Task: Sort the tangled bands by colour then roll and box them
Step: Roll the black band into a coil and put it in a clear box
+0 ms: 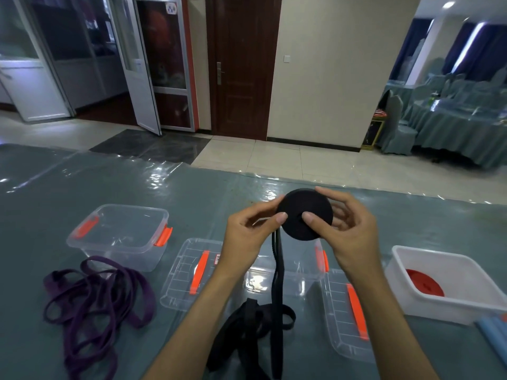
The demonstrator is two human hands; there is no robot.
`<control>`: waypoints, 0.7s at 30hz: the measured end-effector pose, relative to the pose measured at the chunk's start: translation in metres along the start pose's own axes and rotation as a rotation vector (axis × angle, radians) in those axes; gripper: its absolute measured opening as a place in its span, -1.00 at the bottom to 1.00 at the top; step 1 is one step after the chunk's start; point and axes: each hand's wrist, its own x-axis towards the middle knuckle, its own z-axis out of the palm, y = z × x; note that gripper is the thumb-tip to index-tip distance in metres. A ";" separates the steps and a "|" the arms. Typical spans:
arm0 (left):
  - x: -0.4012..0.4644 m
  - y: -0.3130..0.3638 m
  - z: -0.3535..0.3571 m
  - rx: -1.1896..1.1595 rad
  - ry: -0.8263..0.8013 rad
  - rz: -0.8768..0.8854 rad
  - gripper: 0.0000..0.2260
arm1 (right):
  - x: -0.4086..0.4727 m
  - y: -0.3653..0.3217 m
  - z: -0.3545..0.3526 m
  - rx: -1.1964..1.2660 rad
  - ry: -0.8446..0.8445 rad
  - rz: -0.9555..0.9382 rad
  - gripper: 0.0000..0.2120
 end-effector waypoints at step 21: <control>0.017 -0.022 0.000 -0.026 0.019 -0.041 -0.74 | 0.010 0.021 0.000 0.009 0.029 0.011 -0.62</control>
